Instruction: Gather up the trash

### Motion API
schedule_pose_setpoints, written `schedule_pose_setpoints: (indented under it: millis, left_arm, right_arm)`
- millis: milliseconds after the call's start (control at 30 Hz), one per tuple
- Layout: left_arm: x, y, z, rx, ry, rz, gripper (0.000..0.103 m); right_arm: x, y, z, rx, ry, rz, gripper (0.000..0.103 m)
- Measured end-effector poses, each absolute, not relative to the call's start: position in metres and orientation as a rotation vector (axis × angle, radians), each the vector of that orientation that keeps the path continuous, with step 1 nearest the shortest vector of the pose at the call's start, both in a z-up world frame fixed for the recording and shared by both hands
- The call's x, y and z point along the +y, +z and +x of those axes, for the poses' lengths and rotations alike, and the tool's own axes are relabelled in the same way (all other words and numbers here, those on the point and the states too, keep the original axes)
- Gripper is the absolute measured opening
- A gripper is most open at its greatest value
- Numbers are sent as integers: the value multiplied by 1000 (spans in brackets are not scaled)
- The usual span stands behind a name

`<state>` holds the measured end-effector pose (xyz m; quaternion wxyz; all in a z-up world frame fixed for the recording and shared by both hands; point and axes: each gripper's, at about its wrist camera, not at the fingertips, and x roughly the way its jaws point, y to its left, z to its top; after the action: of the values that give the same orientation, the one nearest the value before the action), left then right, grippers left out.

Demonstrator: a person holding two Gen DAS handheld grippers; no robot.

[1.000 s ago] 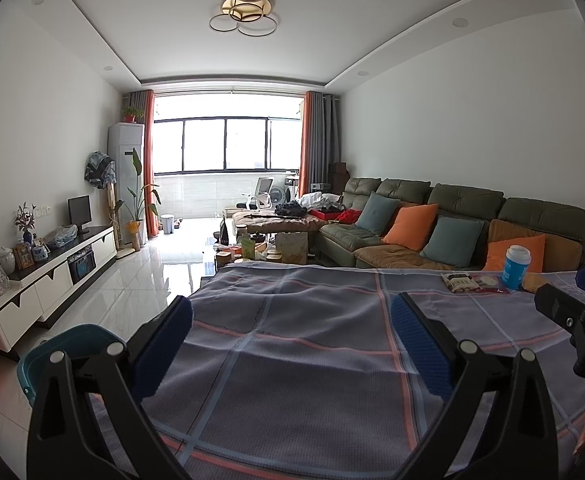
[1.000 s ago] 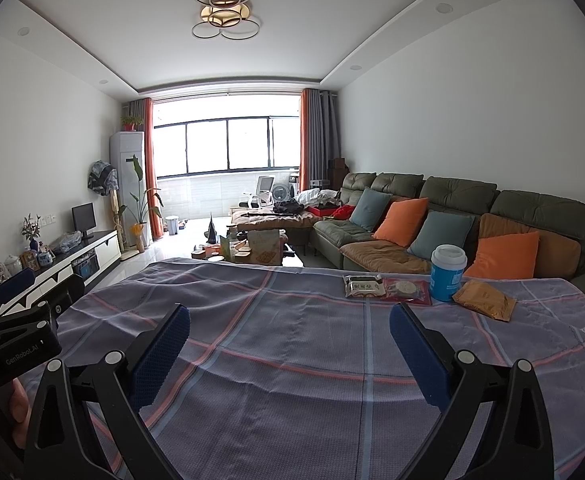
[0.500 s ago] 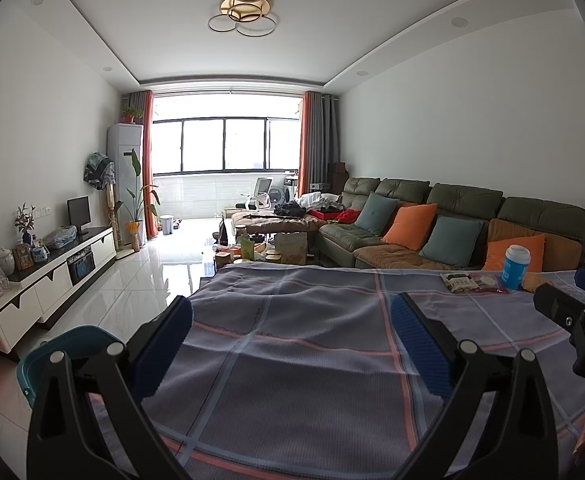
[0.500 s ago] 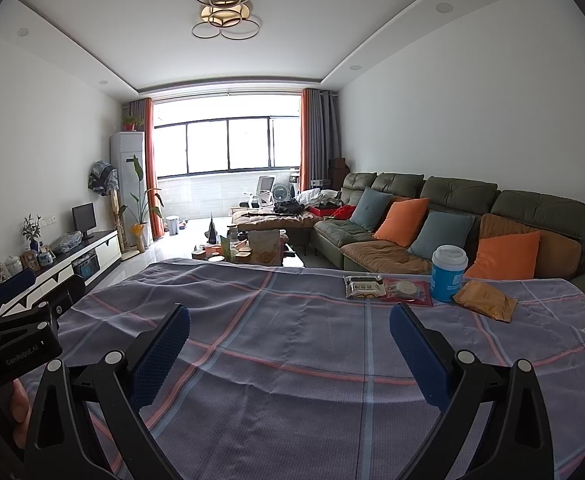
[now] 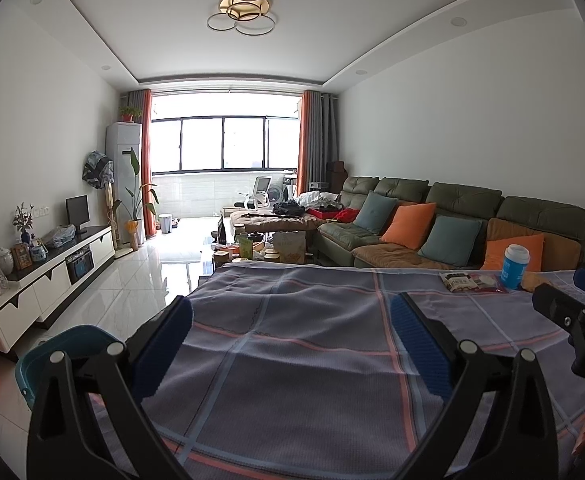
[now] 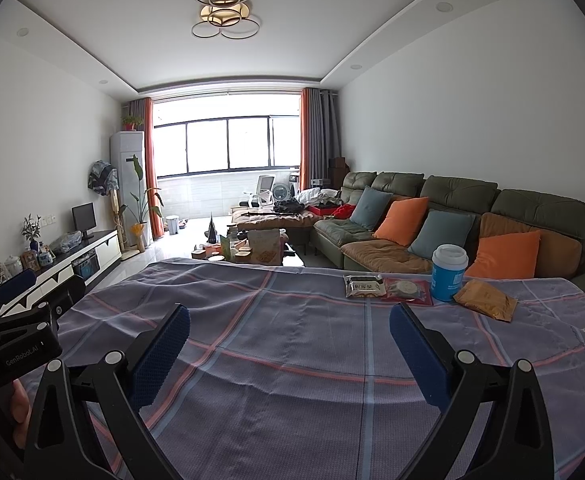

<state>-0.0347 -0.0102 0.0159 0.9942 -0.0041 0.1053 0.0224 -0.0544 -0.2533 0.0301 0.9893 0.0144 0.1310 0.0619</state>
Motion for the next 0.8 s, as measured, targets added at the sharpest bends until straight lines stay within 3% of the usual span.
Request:
schedule_pose_setpoints:
  millis: [800]
  left_arm:
    - [-11,14,-32,216,42,-10,100]
  right_arm:
    - [-255,30,-53,265,124,32,99]
